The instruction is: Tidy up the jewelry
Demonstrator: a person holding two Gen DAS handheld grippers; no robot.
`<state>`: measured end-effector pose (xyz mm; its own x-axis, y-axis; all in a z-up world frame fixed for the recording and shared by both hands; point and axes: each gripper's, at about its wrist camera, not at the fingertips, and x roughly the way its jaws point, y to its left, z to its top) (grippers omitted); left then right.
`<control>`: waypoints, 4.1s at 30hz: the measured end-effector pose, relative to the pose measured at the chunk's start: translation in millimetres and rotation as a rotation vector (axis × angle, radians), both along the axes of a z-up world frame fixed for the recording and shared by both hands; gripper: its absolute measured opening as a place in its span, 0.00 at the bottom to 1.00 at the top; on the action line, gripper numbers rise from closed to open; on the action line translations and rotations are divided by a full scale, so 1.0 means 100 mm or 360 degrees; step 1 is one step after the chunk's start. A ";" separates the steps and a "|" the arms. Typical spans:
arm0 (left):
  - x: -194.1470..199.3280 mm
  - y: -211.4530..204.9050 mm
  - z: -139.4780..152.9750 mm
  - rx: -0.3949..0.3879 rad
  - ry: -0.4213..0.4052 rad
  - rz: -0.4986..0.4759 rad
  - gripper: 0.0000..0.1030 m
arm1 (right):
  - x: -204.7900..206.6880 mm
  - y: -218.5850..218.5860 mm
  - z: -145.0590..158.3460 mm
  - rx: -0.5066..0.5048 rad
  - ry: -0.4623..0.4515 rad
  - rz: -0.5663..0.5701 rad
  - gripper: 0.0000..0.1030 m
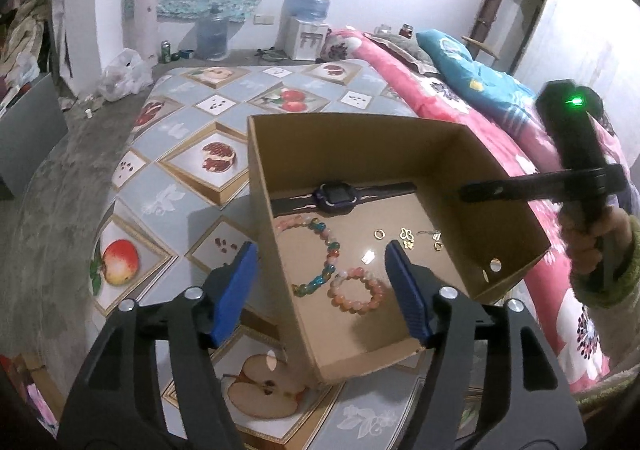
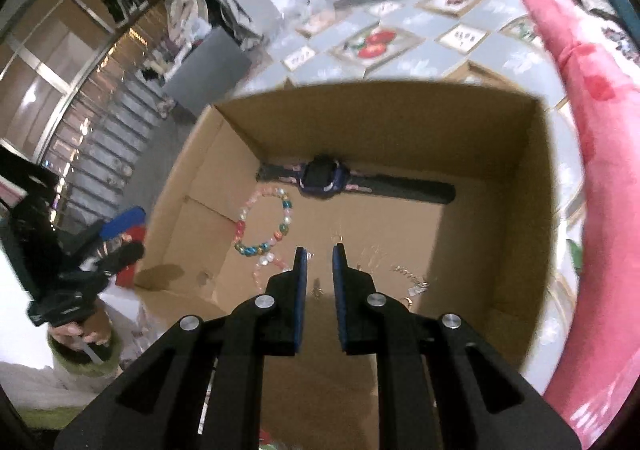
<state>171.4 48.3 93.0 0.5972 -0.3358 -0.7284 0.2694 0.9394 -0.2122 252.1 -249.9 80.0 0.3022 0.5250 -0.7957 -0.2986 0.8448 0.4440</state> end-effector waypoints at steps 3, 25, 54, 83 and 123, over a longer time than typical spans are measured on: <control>-0.02 0.04 -0.02 -0.0008 0.0017 0.0044 0.69 | -0.13 -0.23 0.20 0.0024 -0.0109 -0.0112 0.27; 0.01 -0.20 -0.49 -0.0127 0.0343 0.0183 0.81 | -0.66 -0.78 -0.31 0.0113 0.0023 -0.0386 0.46; -0.82 -0.20 -0.50 -0.0215 0.0271 0.0167 0.81 | -1.43 -0.85 -0.36 0.0053 -0.0003 -0.0464 0.46; -1.90 -0.41 0.03 0.0147 -0.0297 0.0499 0.90 | -2.55 -0.15 -0.16 -0.0319 -0.0434 -0.0454 0.84; -1.44 -0.93 -0.32 0.0416 0.0112 0.0437 0.90 | -2.17 0.12 -0.26 -0.0492 -0.0288 -0.0542 0.93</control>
<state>27.8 -44.7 60.8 0.5845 0.0321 -0.8108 -0.0063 0.9994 0.0351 35.1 -238.0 54.4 0.5632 0.1198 -0.8176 -0.0319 0.9918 0.1234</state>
